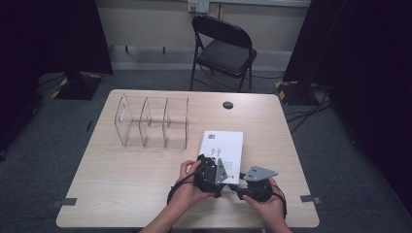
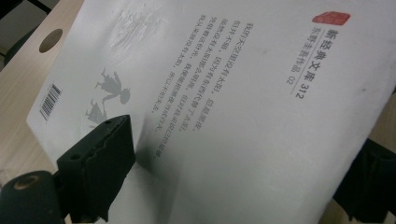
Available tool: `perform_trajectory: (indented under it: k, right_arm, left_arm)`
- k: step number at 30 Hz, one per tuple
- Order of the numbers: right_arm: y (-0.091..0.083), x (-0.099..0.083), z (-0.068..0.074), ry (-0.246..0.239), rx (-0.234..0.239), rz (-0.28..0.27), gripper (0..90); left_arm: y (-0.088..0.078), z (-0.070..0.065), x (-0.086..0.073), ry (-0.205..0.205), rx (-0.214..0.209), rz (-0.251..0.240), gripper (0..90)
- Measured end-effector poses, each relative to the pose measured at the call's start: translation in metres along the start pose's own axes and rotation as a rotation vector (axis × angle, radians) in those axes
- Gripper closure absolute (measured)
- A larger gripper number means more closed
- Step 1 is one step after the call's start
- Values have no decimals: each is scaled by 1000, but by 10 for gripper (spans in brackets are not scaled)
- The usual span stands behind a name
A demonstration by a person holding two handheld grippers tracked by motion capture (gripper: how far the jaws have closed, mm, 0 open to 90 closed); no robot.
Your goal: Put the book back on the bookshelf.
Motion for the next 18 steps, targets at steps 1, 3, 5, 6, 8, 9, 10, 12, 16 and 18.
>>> perform_trajectory:
  k: [1,3,5,6,8,9,10,12,16,18]
  right_arm:
    - [0,0,0,-1,2,-1,487]
    - [0,-1,0,5,7,0,487]
    - [1,-3,-1,9,13,5,491]
    - [1,-4,-1,16,17,3,496]
    - [2,-6,-2,28,26,4,505]
    - [2,-7,-3,30,27,8,507]
    - [2,-8,-3,20,28,17,507]
    - [2,-9,-4,28,31,12,506]
    - [2,-10,-7,29,22,14,501]
    - [3,-10,-7,38,15,13,490]
  left_arm:
    - [0,0,1,15,1,-12,106]
    - [0,-1,1,30,5,-9,124]
    - [0,-3,1,30,9,-19,143]
    - [-1,-4,1,38,8,-11,152]
    - [-1,-3,1,52,7,-7,163]
    - [-2,-4,1,51,4,-6,167]
    - [-2,-4,1,53,1,-4,170]
    - [-4,-3,1,63,-3,2,182]
    - [-5,-3,1,54,-17,-6,194]
    - [-5,-3,1,54,-18,-11,195]
Point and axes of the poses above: each handheld gripper's, and its own axes: y roughly forward along the jaws, x roughly out of its top, z roughly to its left, the point moved 6 cm from there along y, roughly forward along the jaws, and after that the axes turned 9 degrees about -y, right-handed, at the moved point
